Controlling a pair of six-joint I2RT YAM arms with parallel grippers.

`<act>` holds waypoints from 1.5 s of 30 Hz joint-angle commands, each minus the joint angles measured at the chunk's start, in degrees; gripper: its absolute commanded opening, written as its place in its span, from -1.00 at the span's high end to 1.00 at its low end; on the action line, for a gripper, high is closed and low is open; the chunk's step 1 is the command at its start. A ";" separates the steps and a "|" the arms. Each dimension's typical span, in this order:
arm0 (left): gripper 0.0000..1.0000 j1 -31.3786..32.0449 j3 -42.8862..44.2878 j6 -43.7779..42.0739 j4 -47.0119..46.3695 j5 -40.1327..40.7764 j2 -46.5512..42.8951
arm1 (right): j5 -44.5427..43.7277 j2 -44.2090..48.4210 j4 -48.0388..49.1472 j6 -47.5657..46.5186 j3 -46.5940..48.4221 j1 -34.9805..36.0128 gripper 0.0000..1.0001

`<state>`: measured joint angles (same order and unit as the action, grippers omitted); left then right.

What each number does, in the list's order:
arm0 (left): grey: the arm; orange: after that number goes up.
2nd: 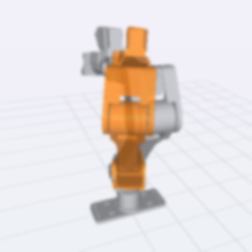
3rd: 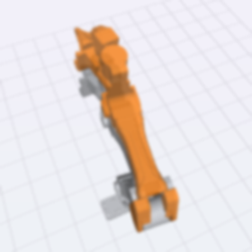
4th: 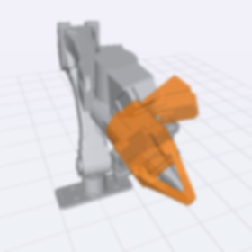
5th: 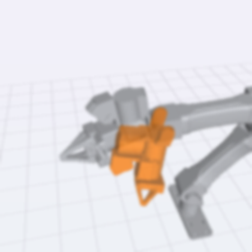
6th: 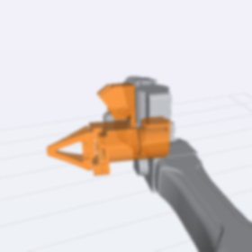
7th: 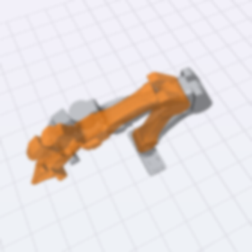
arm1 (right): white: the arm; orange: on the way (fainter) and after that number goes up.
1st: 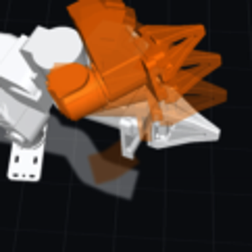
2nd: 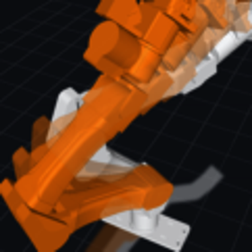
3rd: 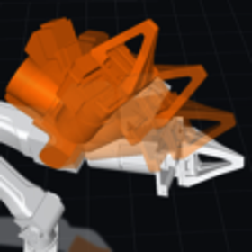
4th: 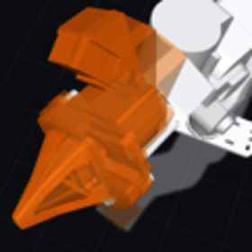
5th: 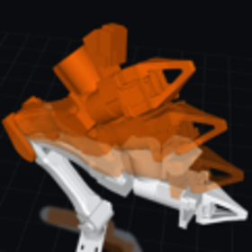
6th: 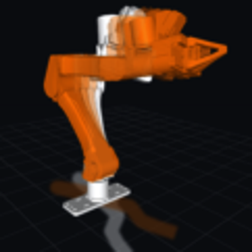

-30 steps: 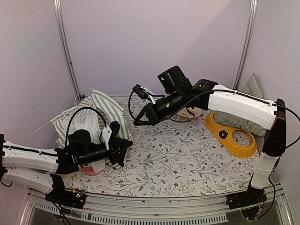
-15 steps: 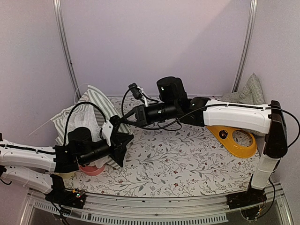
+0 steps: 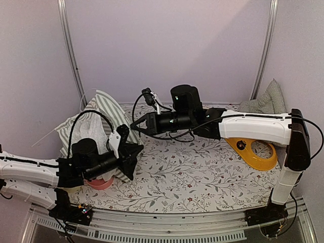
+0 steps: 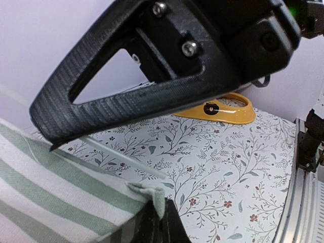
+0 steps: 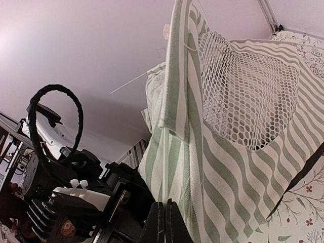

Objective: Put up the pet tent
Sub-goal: Insert the tent pole into the pole socket of the pet tent.

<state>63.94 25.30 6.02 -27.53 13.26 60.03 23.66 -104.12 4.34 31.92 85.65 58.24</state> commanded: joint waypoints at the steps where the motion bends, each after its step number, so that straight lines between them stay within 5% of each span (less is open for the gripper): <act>1: 1.00 4.25 -1.66 -0.44 2.74 -7.65 -0.51 | -6.33 -0.04 8.12 -0.70 1.53 -0.68 1.00; 45: 1.00 4.54 -1.51 -1.09 0.02 -5.83 -1.02 | -4.52 -4.06 9.15 1.89 2.60 -0.72 1.00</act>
<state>64.84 24.36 5.96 -27.88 15.73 58.83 23.07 -106.72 6.87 33.47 86.94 58.22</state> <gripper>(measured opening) 0.009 0.014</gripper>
